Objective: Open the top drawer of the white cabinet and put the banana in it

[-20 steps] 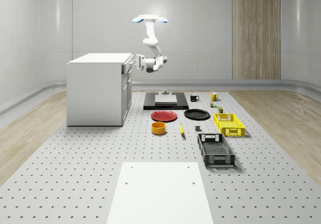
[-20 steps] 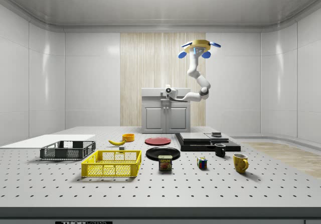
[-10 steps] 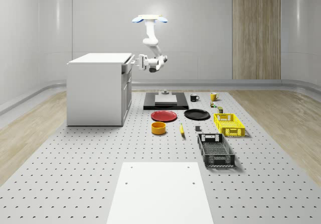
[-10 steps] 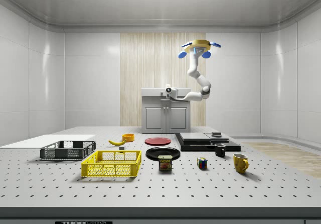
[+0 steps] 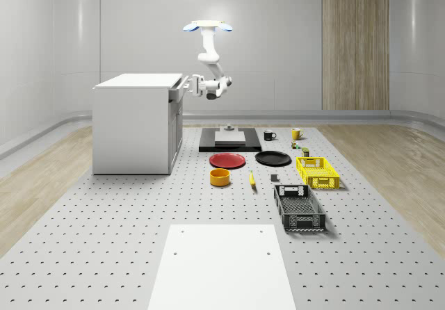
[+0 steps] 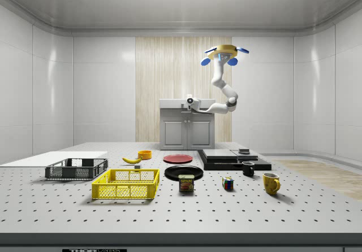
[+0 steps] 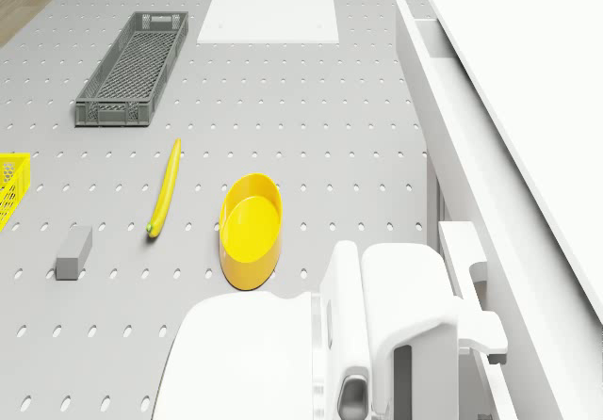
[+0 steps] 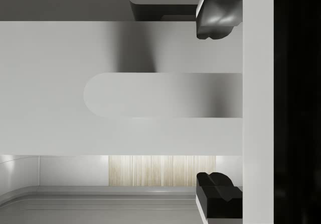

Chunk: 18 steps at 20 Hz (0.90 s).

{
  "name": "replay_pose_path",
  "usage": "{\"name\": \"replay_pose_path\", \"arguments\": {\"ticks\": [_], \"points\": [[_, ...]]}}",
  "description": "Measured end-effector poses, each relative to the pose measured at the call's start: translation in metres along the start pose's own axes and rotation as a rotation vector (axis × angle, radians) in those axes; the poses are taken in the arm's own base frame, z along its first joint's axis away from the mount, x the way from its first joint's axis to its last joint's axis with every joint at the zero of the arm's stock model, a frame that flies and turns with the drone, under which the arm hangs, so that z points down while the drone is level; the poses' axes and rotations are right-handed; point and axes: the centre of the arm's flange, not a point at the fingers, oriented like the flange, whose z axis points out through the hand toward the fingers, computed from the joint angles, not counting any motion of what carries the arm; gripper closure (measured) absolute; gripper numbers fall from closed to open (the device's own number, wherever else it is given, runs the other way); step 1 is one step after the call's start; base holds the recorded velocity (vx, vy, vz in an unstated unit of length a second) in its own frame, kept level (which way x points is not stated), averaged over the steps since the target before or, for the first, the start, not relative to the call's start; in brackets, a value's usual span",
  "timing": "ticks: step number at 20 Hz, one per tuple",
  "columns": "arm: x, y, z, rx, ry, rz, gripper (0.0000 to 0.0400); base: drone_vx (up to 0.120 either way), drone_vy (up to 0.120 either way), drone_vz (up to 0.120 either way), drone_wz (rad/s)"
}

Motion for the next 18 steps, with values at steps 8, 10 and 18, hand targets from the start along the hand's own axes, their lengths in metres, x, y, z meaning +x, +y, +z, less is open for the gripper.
{"name": "replay_pose_path", "arguments": {"ticks": [8, 10, 18], "points": [[-0.008, -0.008, 0.000, 0.000, 0.000, 0.000, 0.0001, 0.000, 0.000, 0.000, 0.000], [-0.010, -0.010, 0.000, 0.000, 0.000, 0.000, 0.0084, 0.000, 0.000, 0.000, 0.000], [-0.009, -0.010, -0.006, -0.006, 0.004, -0.005, 0.0221, 0.000, 0.000, 0.000, 0.000]]}}
